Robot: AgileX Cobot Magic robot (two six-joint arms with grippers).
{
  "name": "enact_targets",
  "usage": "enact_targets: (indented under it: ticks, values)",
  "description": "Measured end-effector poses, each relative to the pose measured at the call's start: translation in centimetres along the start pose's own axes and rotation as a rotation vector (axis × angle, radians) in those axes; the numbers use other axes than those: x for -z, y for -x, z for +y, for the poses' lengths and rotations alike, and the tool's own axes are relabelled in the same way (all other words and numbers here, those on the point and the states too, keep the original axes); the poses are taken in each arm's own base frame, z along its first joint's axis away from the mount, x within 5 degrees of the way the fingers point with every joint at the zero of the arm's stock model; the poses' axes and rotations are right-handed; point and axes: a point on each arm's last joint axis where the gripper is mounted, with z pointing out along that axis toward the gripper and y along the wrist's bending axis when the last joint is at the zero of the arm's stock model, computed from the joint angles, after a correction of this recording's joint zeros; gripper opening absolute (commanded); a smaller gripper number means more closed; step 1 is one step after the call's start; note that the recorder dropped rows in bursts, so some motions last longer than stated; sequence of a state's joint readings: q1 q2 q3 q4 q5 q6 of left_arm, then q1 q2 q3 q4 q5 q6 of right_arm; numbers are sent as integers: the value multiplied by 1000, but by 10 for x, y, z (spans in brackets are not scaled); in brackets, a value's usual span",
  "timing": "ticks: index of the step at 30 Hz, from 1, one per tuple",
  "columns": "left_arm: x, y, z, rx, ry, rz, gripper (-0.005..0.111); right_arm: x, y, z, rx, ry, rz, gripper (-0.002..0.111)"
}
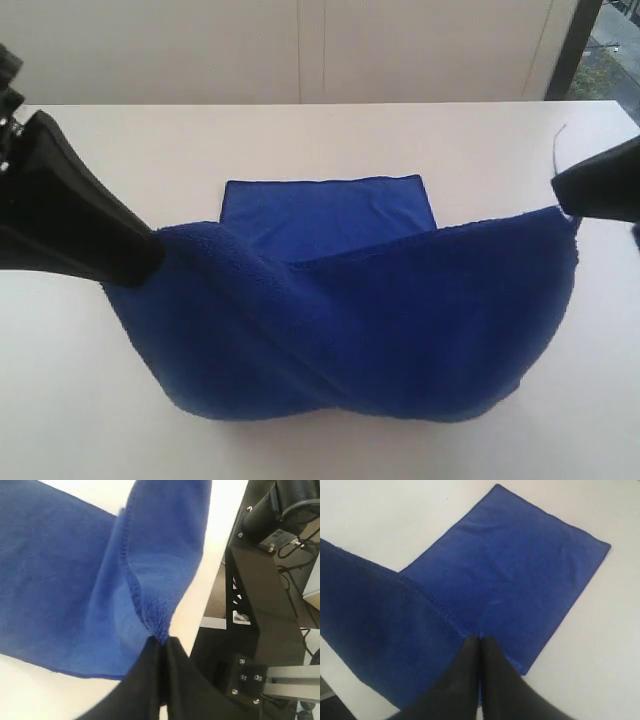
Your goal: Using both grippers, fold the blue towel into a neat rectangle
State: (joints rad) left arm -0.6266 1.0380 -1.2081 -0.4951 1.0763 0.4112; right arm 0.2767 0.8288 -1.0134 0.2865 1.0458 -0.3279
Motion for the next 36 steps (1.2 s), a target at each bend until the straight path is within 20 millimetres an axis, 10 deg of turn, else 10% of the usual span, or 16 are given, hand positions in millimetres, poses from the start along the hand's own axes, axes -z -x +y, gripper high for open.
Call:
enact_targets:
  ticks: [13,36]
  values:
    - [3,-2,-3,26,1,1,0,2,-1,2,-9,14,-25,0]
    - [-67,-22,76,-49,413,22,0,-85,13,-41,62,-188,-3,0]
